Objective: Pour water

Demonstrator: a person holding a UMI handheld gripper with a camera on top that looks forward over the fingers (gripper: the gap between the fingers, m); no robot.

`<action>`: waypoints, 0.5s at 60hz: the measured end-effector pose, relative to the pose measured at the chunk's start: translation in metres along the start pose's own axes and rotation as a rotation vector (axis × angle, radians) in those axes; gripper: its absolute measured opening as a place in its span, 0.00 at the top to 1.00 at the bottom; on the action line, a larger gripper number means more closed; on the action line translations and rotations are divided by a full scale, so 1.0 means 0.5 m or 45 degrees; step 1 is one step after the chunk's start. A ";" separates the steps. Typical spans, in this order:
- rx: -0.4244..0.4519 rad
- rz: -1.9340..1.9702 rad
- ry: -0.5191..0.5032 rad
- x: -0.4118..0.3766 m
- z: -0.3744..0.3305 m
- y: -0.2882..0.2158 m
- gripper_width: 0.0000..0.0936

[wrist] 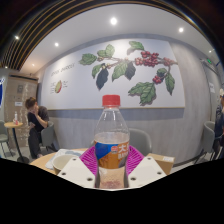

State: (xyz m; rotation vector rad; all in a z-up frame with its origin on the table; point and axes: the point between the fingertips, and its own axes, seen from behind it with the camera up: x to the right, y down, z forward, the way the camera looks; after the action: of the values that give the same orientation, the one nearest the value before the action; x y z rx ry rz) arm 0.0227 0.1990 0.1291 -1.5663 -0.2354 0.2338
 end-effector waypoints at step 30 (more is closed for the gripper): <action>-0.150 0.010 0.019 0.025 -0.124 0.006 0.09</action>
State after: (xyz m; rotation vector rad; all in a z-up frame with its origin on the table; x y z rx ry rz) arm 0.0527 0.1434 0.1267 -1.6852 -0.2351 0.2174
